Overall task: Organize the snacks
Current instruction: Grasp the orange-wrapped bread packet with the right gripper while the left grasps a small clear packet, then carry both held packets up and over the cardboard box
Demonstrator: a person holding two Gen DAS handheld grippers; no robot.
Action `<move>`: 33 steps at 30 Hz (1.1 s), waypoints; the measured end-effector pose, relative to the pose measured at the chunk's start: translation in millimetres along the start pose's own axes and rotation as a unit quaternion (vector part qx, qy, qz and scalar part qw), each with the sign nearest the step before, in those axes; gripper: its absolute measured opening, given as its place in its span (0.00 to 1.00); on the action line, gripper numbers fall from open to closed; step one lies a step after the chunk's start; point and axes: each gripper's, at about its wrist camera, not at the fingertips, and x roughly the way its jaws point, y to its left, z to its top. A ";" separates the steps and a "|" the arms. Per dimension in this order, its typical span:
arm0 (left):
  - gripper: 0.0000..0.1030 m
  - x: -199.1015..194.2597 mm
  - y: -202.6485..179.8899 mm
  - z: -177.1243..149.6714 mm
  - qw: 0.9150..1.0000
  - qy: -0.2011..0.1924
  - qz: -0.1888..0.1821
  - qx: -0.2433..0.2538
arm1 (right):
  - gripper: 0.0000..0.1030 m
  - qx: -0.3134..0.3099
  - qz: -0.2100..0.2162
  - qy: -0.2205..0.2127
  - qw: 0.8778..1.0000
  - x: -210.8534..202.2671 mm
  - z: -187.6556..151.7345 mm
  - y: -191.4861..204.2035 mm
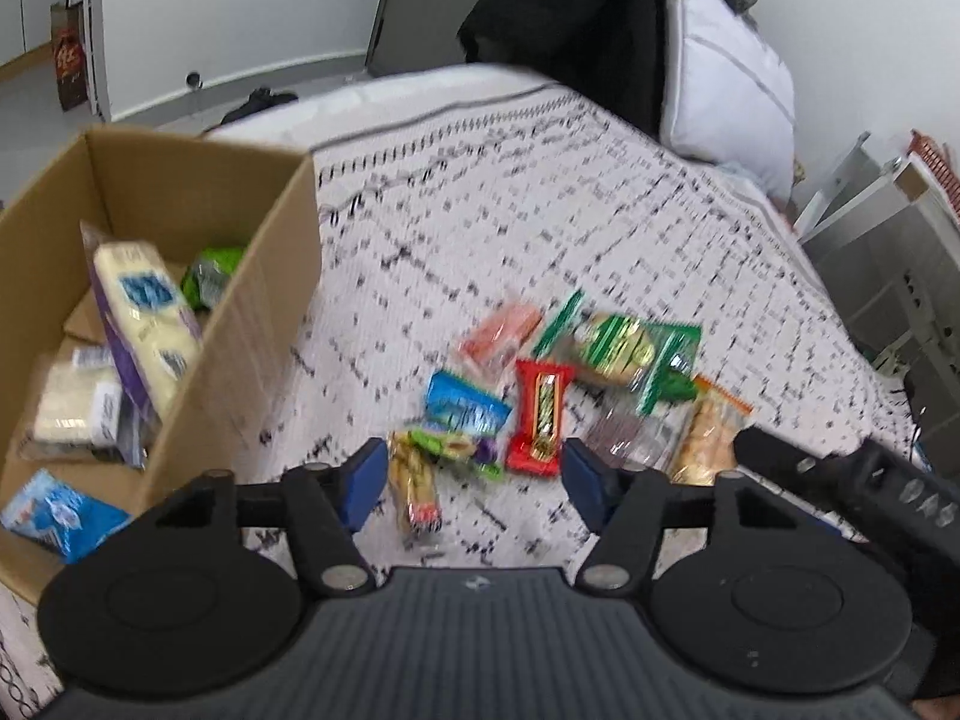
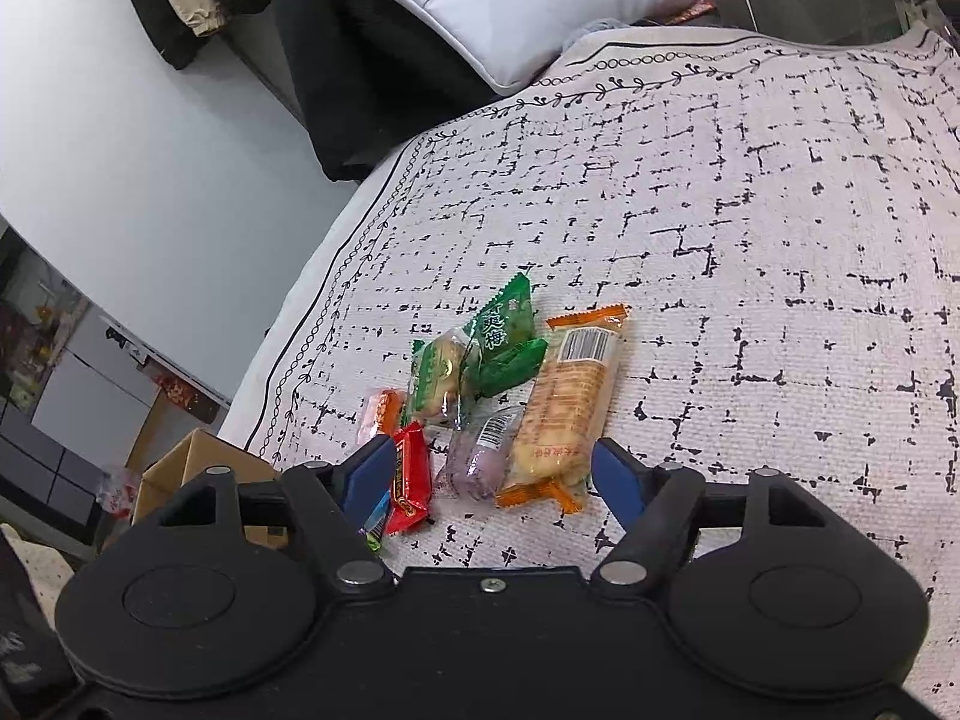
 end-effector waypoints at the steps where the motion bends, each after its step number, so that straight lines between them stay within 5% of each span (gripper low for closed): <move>1: 0.55 3.9 0.2 -2.2 1.000 0.004 0.002 0.002 | 0.69 0.002 0.000 0.001 1.000 0.8 0.2 -0.9; 12: 0.43 31.1 2.4 -14.1 0.999 0.027 0.044 0.015 | 0.68 -0.013 -0.019 0.005 1.000 22.1 5.2 -5.9; 15: 0.32 36.8 2.8 -16.0 0.998 0.028 0.056 0.022 | 0.68 -0.026 -0.027 0.002 0.999 30.3 5.3 -5.4; 17: 0.22 37.2 3.5 -15.5 0.998 0.026 0.059 0.018 | 0.62 -0.033 -0.036 0.005 0.999 37.4 4.4 -4.9; 19: 0.18 36.6 5.0 -14.3 0.998 0.027 0.057 0.013 | 0.41 -0.037 -0.045 0.013 0.998 43.6 3.5 -6.1; 33: 0.16 11.0 10.7 -17.1 0.999 0.025 0.029 -0.007 | 0.32 -0.048 -0.085 0.036 0.995 21.2 -15.9 -3.1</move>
